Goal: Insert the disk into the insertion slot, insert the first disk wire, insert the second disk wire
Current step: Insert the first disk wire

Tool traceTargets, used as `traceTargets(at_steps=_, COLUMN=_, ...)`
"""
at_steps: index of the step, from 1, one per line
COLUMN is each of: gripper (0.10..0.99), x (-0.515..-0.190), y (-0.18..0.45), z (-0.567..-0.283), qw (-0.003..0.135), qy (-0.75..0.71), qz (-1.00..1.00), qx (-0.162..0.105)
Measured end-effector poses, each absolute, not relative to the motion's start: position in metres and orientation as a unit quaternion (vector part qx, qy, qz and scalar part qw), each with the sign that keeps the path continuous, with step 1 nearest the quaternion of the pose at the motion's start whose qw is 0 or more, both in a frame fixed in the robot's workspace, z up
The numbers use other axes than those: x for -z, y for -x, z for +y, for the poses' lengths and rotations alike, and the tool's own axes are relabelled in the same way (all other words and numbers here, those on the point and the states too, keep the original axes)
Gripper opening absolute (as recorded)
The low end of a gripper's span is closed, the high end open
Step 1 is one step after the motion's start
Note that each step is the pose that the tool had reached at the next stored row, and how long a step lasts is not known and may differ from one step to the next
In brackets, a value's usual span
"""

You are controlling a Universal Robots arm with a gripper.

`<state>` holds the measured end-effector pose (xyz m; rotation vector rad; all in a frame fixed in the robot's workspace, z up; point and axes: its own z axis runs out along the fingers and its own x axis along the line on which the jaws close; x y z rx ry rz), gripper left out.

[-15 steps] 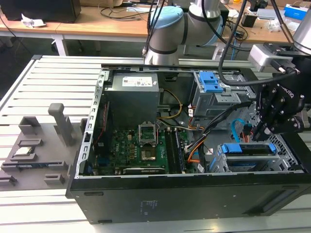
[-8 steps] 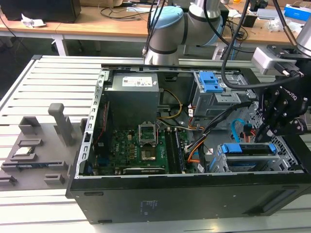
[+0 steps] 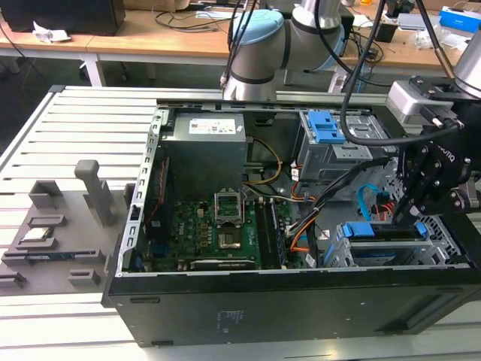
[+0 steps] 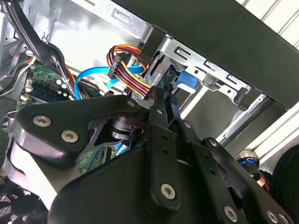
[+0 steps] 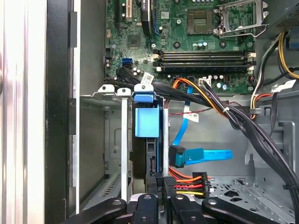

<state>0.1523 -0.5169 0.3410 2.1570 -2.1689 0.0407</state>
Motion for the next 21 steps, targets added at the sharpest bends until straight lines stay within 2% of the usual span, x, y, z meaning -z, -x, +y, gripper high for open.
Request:
traceTargets(at_steps=16, gripper=0.169, x=-0.341, y=-0.1541, z=-0.5225, qw=0.037, qy=-0.705, qz=-0.708, qx=-0.009)
traceTargets(at_steps=21, gripper=0.169, x=-0.3413, y=-0.1541, z=-0.5228, qw=0.031, qy=-0.705, qz=-0.709, qx=-0.003)
